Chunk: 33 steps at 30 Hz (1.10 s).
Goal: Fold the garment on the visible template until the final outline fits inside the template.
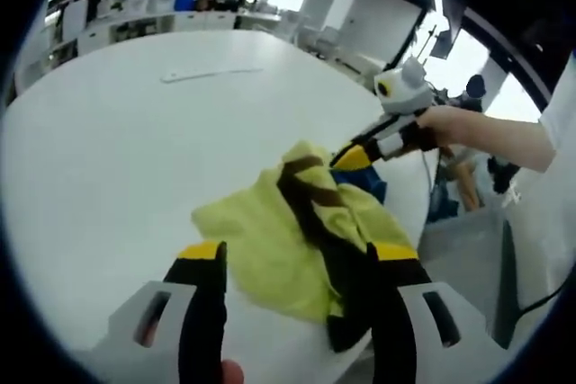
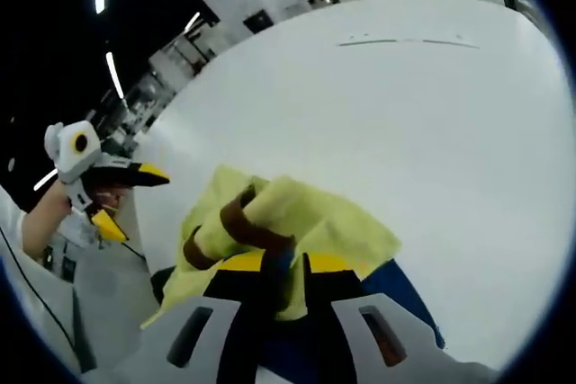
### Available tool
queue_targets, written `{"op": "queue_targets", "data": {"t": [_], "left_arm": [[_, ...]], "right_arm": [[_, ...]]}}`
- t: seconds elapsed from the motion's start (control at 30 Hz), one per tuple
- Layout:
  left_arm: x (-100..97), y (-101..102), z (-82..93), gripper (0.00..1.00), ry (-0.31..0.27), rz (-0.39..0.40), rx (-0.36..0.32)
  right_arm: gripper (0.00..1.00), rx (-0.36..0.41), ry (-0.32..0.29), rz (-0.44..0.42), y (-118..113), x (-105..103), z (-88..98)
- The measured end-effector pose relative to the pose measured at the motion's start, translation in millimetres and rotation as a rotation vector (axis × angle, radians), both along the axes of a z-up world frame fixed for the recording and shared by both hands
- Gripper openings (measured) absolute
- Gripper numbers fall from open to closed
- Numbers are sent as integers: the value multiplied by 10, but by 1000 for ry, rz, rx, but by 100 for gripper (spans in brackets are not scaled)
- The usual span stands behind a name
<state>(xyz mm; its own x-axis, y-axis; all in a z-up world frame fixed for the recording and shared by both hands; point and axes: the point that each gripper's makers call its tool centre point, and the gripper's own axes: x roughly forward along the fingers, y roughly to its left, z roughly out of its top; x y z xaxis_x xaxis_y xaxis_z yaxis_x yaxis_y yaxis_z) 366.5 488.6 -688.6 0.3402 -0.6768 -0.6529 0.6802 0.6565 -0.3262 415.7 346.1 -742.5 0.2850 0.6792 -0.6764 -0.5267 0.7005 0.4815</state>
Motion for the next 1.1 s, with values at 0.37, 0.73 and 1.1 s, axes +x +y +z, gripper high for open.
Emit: {"op": "queue_targets", "data": {"t": [0.37,0.73,1.1], "left_arm": [[27,-29,-10,59,2,-5,-1],[19,-104,-14,58,4,-22,-2],[7,-158,-19,58,5,-43,-3]], "right_arm": [[4,-16,47,20,3,-92,-59],[2,-20,16,42,-6,-138,-17],[2,15,-42,49,-66,-193,221]]}}
